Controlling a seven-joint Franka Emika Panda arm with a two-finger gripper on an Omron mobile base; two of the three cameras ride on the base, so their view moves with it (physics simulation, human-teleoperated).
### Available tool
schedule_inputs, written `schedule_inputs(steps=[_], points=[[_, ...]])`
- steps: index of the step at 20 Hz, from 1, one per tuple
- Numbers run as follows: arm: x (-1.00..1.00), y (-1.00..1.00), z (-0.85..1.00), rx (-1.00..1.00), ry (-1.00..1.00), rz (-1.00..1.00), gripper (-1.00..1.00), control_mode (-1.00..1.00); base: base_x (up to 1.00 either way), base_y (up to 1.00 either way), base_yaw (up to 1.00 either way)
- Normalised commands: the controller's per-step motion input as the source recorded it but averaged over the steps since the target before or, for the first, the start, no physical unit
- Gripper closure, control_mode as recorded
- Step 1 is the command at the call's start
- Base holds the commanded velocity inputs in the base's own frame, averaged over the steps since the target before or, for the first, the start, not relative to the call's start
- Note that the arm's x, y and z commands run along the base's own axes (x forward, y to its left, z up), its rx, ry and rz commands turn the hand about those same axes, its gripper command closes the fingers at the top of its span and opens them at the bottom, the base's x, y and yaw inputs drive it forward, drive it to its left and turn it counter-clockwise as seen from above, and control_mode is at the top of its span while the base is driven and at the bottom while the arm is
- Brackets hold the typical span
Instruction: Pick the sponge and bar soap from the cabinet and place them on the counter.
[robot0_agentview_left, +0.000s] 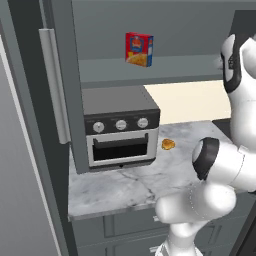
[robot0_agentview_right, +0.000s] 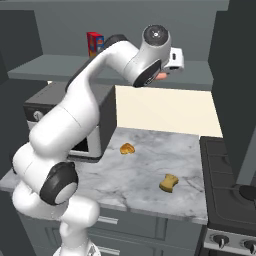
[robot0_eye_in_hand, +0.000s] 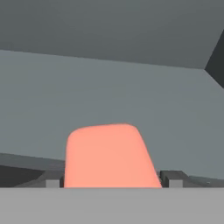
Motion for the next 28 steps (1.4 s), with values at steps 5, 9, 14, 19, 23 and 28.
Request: schedule_inputs(steps=[5,9,14,19,23,28], points=[[-0.49,0.25,0.21,0.0,-0.01,0.0,1.0,-1.0,0.0,0.0,0.0],[-0.5,0.15,0.22,0.0,0.0,-0.01,1.0,-1.0,0.0,0.0,0.0],[-0.49,0.12,0.15,0.0,0.03,-0.03,1.0,-1.0,0.0,0.0,0.0],[-0.42,0.11,0.0,0.0,0.09,-0.05,1.0,-1.0,0.0,0.0,0.0],[-0.4,0.09,-0.07,0.0,0.07,-0.04,1.0,-1.0,0.0,0.0,0.0],[-0.39,0.06,-0.18,0.01,0.05,-0.04,1.0,-1.0,0.0,0.0,0.0]])
